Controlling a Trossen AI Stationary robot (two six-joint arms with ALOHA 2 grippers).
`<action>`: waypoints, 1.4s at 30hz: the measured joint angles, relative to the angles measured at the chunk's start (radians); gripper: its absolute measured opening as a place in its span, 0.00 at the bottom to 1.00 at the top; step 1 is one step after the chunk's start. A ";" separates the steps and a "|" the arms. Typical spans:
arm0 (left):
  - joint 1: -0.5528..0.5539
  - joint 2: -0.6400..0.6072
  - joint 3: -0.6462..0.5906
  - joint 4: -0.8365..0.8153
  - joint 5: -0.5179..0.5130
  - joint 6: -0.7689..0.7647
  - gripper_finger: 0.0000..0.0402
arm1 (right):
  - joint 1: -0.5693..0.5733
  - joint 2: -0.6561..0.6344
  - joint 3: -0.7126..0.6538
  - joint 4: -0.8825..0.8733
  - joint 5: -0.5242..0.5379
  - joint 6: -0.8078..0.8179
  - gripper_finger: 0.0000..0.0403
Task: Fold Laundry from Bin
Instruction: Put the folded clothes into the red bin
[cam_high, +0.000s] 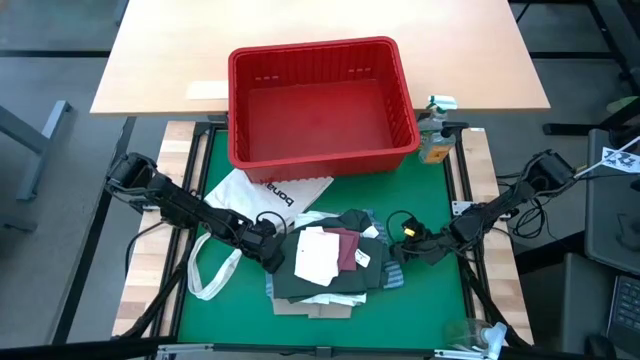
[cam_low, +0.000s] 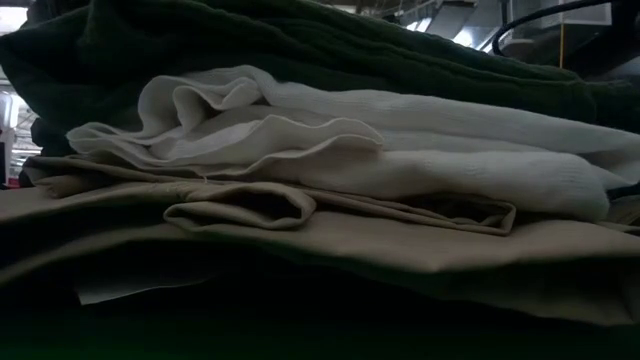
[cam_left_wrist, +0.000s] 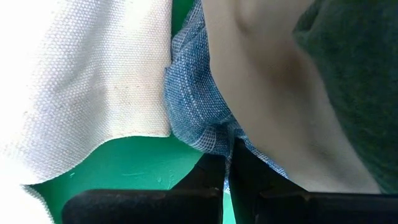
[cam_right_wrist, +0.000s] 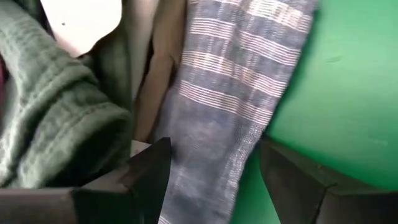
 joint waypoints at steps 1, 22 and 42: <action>0.000 0.000 0.000 0.000 0.000 0.000 0.01 | 0.000 0.015 0.000 0.028 0.000 0.000 0.60; 0.000 0.000 0.000 0.045 -0.001 -0.005 0.01 | 0.000 0.278 0.168 0.094 0.047 -0.002 0.60; 0.000 0.000 0.000 0.072 0.001 -0.009 0.01 | -0.058 0.362 0.257 0.102 -0.015 -0.002 0.44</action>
